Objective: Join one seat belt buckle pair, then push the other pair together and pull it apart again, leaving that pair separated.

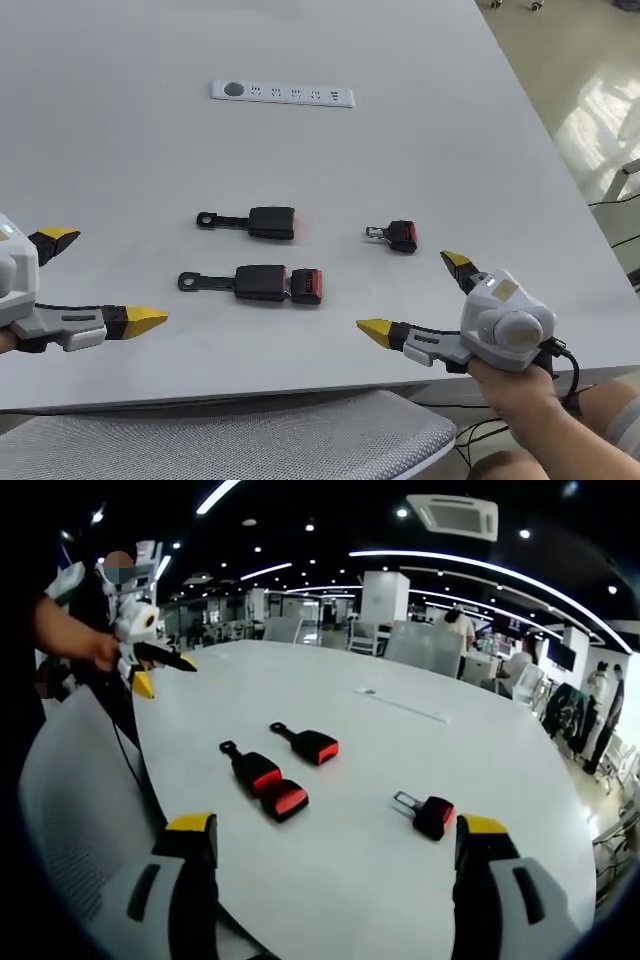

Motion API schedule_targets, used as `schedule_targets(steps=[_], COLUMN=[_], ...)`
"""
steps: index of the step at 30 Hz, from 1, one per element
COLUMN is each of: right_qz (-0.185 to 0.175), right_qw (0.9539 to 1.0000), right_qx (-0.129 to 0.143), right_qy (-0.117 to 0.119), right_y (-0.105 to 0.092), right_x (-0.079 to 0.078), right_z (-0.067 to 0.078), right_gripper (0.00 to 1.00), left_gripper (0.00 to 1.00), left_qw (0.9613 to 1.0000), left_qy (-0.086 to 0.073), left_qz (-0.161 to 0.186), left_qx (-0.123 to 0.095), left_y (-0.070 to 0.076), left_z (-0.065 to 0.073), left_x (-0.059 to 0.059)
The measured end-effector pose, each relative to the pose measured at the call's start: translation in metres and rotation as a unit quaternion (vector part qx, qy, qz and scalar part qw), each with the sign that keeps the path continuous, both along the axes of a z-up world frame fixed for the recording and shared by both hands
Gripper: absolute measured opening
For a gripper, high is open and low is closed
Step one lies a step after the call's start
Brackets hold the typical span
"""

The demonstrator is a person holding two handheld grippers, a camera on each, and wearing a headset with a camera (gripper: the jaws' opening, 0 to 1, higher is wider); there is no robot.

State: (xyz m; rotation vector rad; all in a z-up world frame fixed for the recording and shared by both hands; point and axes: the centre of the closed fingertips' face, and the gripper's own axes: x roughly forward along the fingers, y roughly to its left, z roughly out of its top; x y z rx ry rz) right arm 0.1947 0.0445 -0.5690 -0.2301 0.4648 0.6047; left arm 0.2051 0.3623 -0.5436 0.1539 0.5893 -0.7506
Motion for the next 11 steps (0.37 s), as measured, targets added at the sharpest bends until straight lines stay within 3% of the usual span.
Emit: schedule_targets(steps=[11], right_qz=[-0.005], right_qw=[1.0], right_qx=[-0.005], right_qy=[0.0], right_y=[-0.0037], right_x=[-0.0001], right_z=[-0.001], right_gripper=[1.0], left_gripper=[1.0], left_qw=[1.0], left_qy=[0.001], left_qz=[0.001], left_qx=[0.0], left_y=[0.0006], left_z=[-0.0008], left_x=[0.003])
